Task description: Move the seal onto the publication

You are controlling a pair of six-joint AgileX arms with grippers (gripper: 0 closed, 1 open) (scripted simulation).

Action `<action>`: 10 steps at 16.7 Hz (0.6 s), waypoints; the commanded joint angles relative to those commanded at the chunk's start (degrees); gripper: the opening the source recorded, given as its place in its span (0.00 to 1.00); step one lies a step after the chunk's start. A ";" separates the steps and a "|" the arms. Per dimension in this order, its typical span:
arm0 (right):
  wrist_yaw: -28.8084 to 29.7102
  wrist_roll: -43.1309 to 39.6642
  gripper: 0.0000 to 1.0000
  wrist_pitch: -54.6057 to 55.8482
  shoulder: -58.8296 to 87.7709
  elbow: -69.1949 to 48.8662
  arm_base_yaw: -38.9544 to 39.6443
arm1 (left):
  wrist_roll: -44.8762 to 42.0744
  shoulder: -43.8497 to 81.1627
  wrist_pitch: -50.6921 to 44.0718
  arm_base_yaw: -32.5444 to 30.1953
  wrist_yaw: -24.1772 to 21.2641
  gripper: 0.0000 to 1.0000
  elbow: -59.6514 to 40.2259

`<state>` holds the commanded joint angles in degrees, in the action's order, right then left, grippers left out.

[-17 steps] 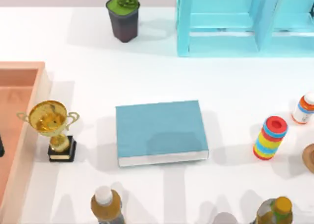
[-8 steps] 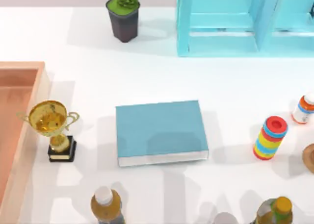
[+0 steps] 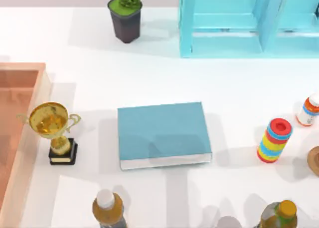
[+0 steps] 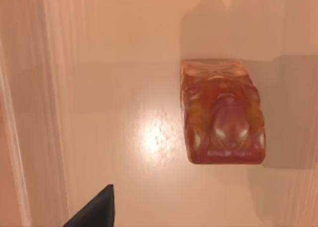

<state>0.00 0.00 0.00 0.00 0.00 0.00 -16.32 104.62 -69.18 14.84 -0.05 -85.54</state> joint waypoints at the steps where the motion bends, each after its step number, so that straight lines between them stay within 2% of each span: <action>1: 0.00 0.00 1.00 0.00 0.00 0.00 0.00 | -0.21 1.26 -0.95 0.24 -0.07 1.00 -1.31; 10: 0.00 0.00 1.00 0.00 0.00 0.00 0.00 | -0.22 2.73 0.59 0.29 -0.13 1.00 -0.31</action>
<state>0.00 0.00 0.00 0.00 0.00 0.00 -16.54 107.35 -68.59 15.12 -0.18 -85.84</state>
